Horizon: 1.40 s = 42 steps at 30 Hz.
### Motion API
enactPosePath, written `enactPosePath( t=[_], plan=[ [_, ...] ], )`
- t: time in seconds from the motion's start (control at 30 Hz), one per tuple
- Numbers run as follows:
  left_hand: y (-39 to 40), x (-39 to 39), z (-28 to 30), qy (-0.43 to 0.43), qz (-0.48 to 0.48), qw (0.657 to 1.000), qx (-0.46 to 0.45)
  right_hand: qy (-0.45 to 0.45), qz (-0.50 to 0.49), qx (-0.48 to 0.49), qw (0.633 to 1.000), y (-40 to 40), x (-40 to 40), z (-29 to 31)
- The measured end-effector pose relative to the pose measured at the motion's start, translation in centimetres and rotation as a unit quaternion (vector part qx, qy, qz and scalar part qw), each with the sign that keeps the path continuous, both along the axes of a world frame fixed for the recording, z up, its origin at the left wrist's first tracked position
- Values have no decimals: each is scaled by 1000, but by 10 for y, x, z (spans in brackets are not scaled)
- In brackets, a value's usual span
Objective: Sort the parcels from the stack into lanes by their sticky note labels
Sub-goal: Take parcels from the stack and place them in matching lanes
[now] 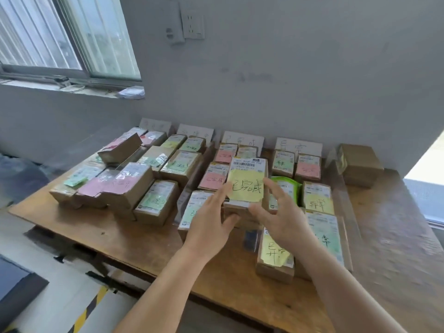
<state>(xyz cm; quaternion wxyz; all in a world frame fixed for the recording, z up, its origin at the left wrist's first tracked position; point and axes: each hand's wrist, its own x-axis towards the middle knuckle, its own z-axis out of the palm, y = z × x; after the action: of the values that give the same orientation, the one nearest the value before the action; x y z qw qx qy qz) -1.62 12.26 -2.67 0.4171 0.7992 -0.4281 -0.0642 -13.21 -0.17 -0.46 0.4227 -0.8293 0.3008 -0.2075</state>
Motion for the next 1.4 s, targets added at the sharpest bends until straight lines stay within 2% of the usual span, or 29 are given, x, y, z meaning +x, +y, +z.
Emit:
enactPosePath(
  t=[0.1, 0.23, 0.37, 0.53, 0.83, 1.07, 1.4],
  plan=[
    [11, 19, -17, 9, -1, 999, 52, 105, 22, -69, 992, 15, 20, -17],
    [14, 31, -41, -2, -14, 994, 110, 204, 9, -87, 975, 30, 37, -43],
    [10, 40, -56, -18, -19, 988, 155, 232, -5, -85, 969, 38, 52, -60],
    [1, 56, -61, -82, -49, 975, 201, 273, -31, -82, 958, 40, 69, -69],
    [-6, 77, -59, -230, -110, 937, 238, 310, -16, -155, 938, 45, 83, -65],
    [-27, 74, -39, -219, -118, 947, 201, 265, -40, -227, 936, 30, 64, -41],
    [-99, 22, 2, -234, -154, 947, 159, 239, -105, -220, 940, -39, -5, -18]
  ],
)
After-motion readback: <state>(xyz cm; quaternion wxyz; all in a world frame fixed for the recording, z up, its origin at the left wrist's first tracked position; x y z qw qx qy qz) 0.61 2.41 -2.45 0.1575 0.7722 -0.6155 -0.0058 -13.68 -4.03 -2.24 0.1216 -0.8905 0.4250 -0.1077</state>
